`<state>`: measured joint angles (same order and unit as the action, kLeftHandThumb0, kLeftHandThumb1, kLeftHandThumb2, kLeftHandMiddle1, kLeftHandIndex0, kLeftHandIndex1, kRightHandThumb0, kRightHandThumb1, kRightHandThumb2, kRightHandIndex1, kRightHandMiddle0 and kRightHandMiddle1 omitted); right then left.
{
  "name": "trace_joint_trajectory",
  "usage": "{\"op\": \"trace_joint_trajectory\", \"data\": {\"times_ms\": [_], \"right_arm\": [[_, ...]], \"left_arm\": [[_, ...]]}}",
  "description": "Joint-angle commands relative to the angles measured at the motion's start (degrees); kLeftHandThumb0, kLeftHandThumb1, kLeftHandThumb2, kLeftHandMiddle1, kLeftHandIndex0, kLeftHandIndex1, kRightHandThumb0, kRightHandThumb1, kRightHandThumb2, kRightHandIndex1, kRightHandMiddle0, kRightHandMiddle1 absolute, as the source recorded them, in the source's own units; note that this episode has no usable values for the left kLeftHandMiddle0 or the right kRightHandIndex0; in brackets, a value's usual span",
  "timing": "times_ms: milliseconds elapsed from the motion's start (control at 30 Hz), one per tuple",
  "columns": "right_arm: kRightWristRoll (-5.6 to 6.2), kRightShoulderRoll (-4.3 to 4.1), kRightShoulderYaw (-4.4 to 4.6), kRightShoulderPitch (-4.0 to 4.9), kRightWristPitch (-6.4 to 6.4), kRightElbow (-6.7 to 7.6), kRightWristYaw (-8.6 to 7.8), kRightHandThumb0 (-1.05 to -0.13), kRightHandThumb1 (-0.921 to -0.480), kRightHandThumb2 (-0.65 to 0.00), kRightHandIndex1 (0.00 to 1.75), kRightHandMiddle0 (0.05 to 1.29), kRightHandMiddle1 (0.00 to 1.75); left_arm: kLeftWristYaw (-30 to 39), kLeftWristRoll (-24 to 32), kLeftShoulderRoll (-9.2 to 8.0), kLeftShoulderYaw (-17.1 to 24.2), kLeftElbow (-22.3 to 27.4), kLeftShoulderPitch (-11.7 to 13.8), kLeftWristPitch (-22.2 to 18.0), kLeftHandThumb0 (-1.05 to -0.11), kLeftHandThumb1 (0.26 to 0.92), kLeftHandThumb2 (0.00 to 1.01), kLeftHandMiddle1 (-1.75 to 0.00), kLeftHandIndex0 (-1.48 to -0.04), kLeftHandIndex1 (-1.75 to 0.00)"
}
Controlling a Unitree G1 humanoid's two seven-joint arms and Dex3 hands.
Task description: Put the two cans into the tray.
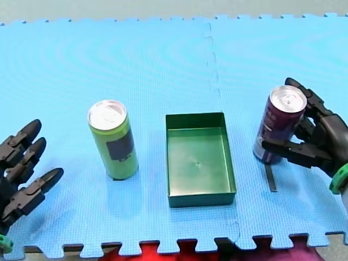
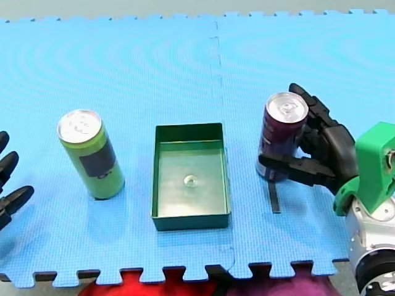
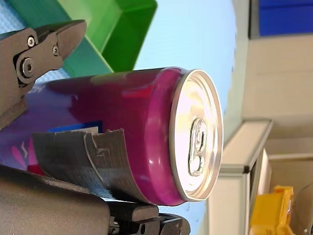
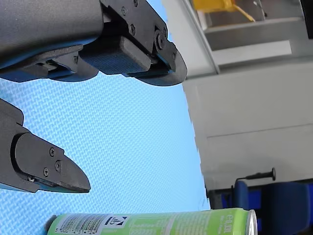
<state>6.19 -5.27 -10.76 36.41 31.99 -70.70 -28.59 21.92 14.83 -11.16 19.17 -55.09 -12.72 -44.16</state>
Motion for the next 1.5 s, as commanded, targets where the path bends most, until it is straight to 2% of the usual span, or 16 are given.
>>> {"op": "trace_joint_trajectory", "data": {"times_ms": [0, 800, 1467], "right_arm": [[-0.05, -0.33, -0.1, 0.49, -0.24, -0.08, 0.12, -0.988, -0.665, 0.0, 0.0, 0.11, 0.0], [0.31, -0.37, -0.95, 1.49, -0.97, -0.86, -0.52, -0.94, -0.654, 0.0, 0.0, 0.09, 0.0], [-0.16, 0.26, -0.73, 2.07, -1.51, -1.6, -0.04, -0.895, -0.648, 0.0, 0.0, 0.09, 0.0]], "left_arm": [[0.0, 0.2, -0.3, 0.1, 0.2, 0.0, -0.2, -1.048, 0.806, 0.0, 0.0, -0.48, 0.0], [-0.6, -0.1, -0.31, -0.1, 1.5, 0.7, -0.2, -1.048, 0.812, 0.0, 0.0, -0.48, 0.0], [-1.1, -0.1, -0.29, -0.2, 2.4, 1.2, -0.7, -1.048, 0.822, 0.0, 0.0, -0.48, 0.0]]}}
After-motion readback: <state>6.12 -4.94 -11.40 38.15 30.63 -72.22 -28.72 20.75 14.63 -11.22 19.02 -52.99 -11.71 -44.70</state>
